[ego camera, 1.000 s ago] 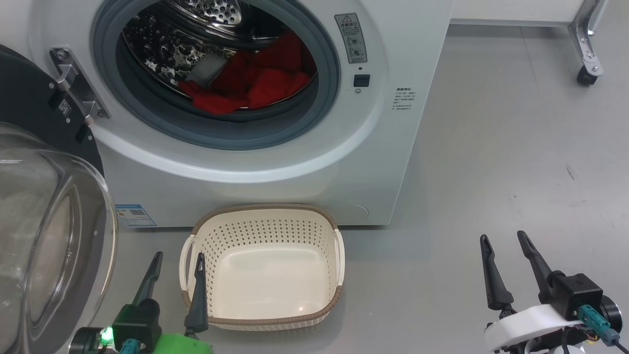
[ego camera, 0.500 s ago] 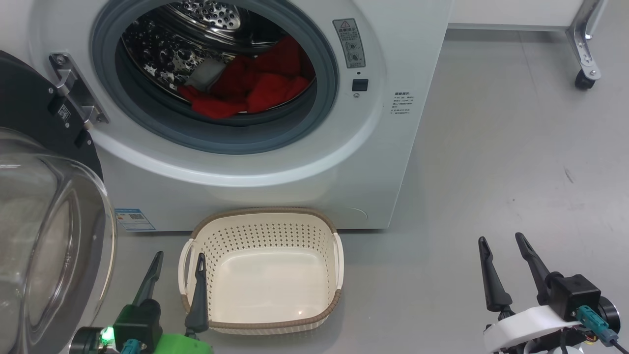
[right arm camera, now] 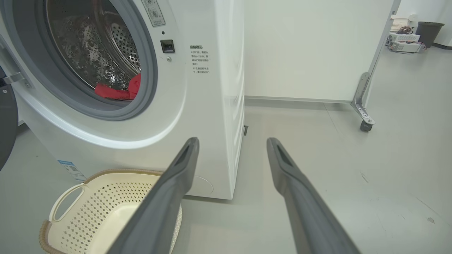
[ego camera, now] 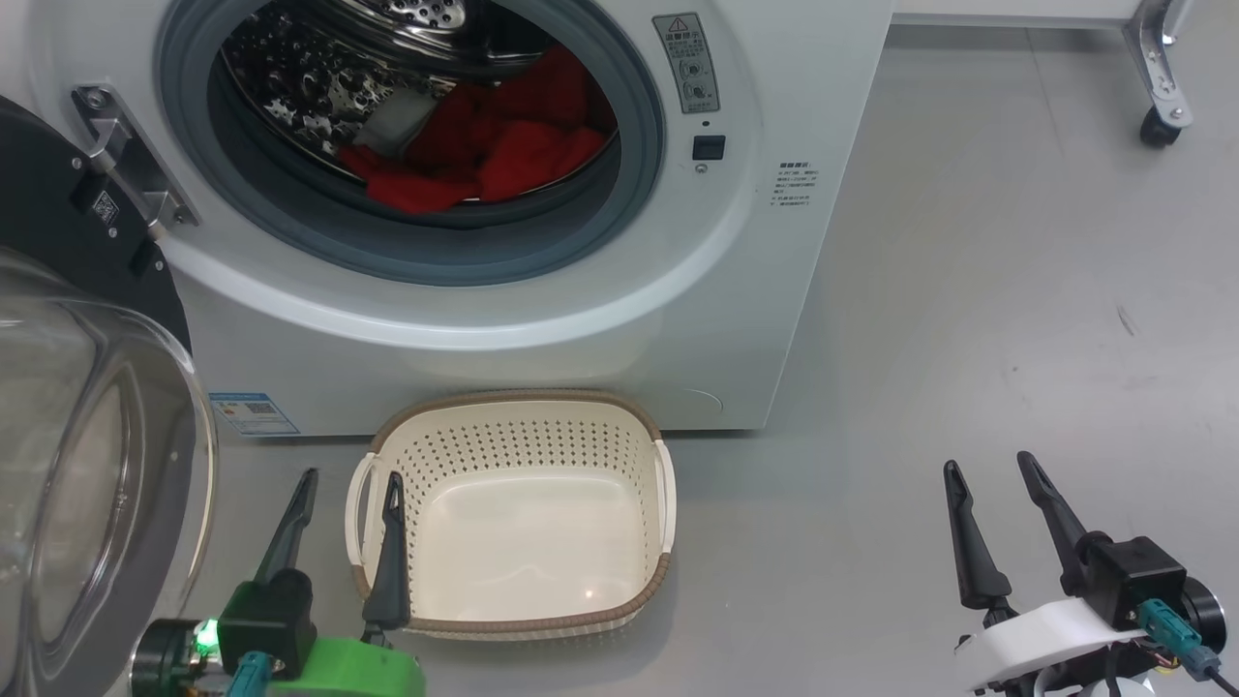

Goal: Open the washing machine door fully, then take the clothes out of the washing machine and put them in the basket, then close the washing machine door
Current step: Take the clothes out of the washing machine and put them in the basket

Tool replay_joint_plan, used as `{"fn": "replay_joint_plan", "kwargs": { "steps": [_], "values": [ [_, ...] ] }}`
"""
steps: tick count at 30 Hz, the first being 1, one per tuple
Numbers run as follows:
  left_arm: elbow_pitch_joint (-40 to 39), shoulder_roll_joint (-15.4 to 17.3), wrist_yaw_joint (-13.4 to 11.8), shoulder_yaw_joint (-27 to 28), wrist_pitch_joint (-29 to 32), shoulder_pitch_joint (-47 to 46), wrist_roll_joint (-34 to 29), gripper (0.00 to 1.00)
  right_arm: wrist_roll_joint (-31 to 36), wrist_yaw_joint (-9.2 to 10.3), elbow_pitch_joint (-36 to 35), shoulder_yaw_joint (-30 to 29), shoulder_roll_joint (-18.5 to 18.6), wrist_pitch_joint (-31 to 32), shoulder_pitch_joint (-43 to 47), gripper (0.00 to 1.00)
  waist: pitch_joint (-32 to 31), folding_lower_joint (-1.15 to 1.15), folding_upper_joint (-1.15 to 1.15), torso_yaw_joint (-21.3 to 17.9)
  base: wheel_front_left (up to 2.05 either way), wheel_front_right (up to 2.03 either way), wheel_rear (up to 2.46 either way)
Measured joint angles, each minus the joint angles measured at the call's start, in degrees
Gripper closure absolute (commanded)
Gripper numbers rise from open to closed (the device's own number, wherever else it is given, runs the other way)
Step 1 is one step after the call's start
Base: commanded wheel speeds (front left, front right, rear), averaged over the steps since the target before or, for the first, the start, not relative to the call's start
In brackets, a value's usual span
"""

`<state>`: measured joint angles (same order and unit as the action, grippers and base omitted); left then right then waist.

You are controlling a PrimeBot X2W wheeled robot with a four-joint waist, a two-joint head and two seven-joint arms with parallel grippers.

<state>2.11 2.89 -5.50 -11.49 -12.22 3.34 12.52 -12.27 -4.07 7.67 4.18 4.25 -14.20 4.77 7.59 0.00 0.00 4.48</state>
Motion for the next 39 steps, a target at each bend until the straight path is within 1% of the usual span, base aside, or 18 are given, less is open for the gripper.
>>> {"fn": "replay_joint_plan", "kwargs": {
  "steps": [4,5,9,11,15,22,24,30,34,39],
  "values": [
    [-0.22,0.0,0.56,-0.56,0.08,-2.42,0.19,0.0,0.31,-0.11,-0.7,0.0,0.4,0.0,-0.12,0.0,1.54,0.0,0.0,-0.16,0.0,0.0,0.0],
    [-0.21,0.0,0.79,-0.75,0.35,-3.13,0.19,0.0,0.32,-0.38,-0.96,0.0,0.48,0.0,-0.25,0.0,2.03,0.0,0.0,-0.21,0.0,0.0,0.0],
    [0.52,-0.01,1.86,-1.23,2.26,-6.41,0.74,0.0,0.41,-0.44,-2.15,0.11,1.0,0.0,-1.32,0.0,4.34,0.0,0.0,-0.47,0.0,0.0,0.0],
    [0.81,0.0,1.88,-1.26,2.93,-7.35,0.87,0.0,0.51,-0.56,-2.35,0.22,1.15,0.0,-1.65,0.0,4.98,0.0,0.0,-0.55,0.0,0.0,0.0],
    [2.45,0.02,2.59,-1.14,5.16,-11.6,1.48,0.0,0.91,-0.59,-2.94,0.54,1.36,0.0,-3.12,0.0,7.79,0.0,0.0,-0.99,0.0,0.0,0.0],
    [5.45,0.63,3.85,-0.07,9.94,-20.37,2.91,0.0,0.9,-1.41,-3.98,2.03,1.11,0.0,-6.64,0.0,12.97,0.0,0.0,-2.43,0.0,0.0,0.0],
    [6.44,1.26,3.93,0.27,11.67,-23.24,3.03,0.0,0.89,-1.42,-4.22,2.54,1.04,-0.01,-7.61,0.0,14.47,0.0,0.0,-3.05,0.0,0.0,0.0],
    [8.64,2.74,5.32,0.52,16.83,-32.54,3.14,0.0,0.52,-1.87,-4.32,3.04,0.71,-0.01,-10.4,0.0,18.94,0.0,0.0,-5.38,0.0,0.0,0.0],
    [9.92,3.72,5.36,1.56,20.31,-39.32,3.27,0.0,0.1,-1.92,-4.52,3.52,0.36,-0.08,-12.39,0.0,21.99,0.0,0.0,-7.17,0.0,0.0,0.0],
    [11.28,5.93,5.82,2.77,23.91,-47.32,3.21,0.0,-0.91,-2.23,-4.58,4.16,-0.14,-0.08,-15.16,0.0,25.76,0.0,0.0,-9.58,0.0,0.0,0.0]
  ]
}}
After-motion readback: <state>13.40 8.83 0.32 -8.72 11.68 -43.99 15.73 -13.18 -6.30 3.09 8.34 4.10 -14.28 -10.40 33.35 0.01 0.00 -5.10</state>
